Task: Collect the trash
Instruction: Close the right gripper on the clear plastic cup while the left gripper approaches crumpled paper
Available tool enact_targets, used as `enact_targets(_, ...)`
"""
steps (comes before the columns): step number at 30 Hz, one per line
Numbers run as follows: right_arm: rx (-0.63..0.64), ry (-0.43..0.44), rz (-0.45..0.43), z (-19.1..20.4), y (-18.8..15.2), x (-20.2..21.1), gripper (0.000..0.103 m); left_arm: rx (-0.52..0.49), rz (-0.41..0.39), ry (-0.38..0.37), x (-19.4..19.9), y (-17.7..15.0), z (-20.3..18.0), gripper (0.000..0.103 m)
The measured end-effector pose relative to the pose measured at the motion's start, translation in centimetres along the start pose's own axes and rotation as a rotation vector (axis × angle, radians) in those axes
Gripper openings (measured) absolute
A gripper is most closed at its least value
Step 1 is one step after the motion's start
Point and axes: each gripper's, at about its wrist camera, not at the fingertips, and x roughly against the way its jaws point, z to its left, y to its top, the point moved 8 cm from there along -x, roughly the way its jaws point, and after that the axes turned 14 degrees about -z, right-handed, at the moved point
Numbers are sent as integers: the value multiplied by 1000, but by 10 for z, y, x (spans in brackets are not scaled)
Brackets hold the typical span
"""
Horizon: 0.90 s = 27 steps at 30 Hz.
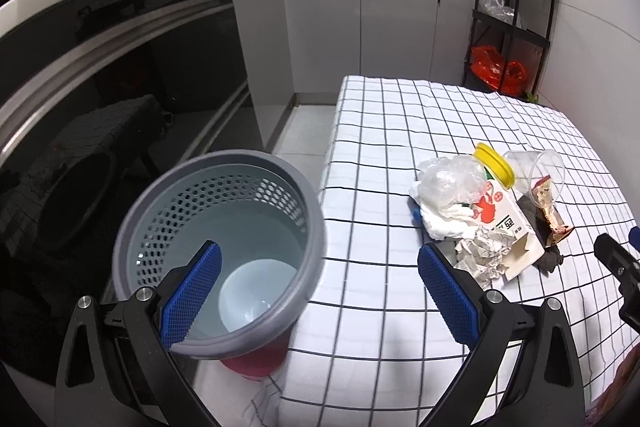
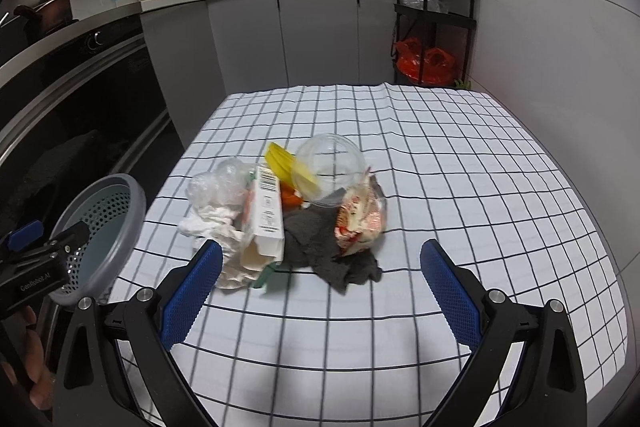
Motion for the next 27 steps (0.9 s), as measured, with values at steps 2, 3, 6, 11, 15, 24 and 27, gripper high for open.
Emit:
enact_targets(2, 6, -15, 7, -6, -3, -3, 95, 2, 14, -9, -5, -2, -5, 96)
enact_targets(3, 10, -21, 12, -9, -5, -5, 95, 2, 20, -17, -7, -3, -9, 96)
enact_targets(6, 11, -33, 28, -16, -9, -11, 95, -2, 26, -24, -12, -4, -16, 96)
enact_targets(11, -9, -36, 59, -26, -11, -29, 95, -12, 37, -44, -21, -7, -32, 96)
enact_targets(15, 0, -48, 73, -33, -10, -45, 95, -15, 45, -46, -27, -10, -38, 96)
enact_targets(24, 21, -29, 47, -24, 8, -82, 95, -20, 52, -43, -32, -11, -43, 96)
enact_targets(27, 57, -28, 40, -14, 11, -92, 95, -18, 58, -38, -36, -12, -42, 96)
